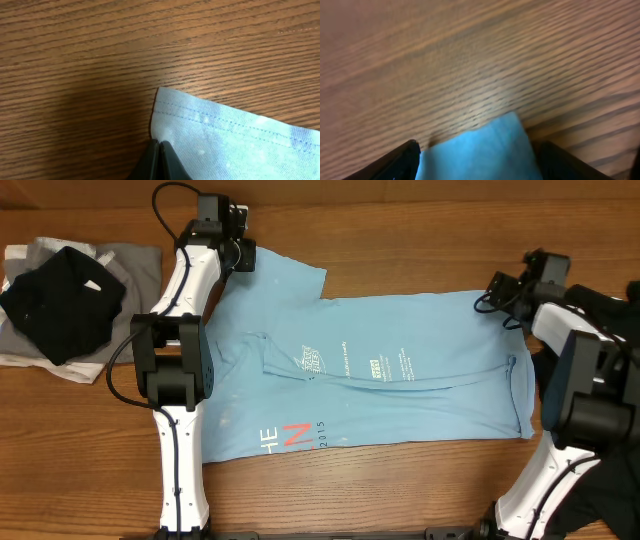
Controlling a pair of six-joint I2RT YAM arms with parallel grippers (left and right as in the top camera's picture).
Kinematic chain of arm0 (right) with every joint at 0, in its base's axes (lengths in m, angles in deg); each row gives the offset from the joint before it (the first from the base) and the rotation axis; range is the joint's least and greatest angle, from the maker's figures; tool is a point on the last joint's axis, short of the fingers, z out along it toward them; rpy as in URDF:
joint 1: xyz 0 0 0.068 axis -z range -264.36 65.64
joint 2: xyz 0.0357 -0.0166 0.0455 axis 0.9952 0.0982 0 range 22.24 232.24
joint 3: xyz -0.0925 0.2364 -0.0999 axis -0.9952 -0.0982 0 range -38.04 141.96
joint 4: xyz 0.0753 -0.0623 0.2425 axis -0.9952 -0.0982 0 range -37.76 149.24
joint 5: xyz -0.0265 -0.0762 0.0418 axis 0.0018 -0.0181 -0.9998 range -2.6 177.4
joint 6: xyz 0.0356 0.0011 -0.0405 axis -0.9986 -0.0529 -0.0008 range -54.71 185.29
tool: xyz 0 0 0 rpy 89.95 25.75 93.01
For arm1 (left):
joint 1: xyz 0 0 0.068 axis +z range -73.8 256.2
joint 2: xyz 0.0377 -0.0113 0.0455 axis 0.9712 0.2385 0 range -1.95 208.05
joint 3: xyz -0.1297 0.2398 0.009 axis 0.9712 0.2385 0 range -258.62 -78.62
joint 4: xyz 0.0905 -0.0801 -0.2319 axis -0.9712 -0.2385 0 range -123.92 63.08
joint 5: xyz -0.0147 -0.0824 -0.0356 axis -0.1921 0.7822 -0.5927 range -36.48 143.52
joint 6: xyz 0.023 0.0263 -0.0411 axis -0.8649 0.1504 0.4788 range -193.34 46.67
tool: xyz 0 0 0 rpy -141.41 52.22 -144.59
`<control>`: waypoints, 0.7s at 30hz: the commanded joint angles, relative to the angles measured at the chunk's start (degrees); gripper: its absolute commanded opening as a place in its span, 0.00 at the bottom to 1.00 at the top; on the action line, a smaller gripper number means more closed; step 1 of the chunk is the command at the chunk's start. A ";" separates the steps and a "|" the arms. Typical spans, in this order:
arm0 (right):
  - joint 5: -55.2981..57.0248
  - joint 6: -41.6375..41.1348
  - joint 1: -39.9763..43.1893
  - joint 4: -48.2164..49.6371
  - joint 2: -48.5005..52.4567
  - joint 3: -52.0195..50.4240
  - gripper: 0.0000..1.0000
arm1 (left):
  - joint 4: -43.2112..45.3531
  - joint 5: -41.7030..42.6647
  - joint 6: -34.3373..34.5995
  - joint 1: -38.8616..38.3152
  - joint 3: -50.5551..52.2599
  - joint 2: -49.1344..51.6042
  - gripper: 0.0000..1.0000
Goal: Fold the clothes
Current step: 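Grasp the top corners with the left and right grippers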
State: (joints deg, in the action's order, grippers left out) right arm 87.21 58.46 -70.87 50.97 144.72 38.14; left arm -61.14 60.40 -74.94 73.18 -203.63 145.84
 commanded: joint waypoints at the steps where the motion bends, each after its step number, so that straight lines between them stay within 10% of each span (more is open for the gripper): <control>1: 5.92 2.38 -2.62 -0.24 2.27 0.83 0.79 | 0.17 0.20 0.33 -0.48 -0.31 1.95 0.04; 11: 9.38 2.08 -2.97 -0.79 2.29 0.83 0.68 | 0.20 0.20 0.33 -0.48 -0.31 1.95 0.04; 21: 13.62 -1.75 -2.82 -1.18 2.27 0.83 0.14 | 1.66 0.28 0.35 -0.48 -0.44 1.38 0.04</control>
State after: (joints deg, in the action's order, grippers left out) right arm 98.27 59.75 -74.21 50.16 145.52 38.58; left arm -59.76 60.40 -74.94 73.18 -203.63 146.06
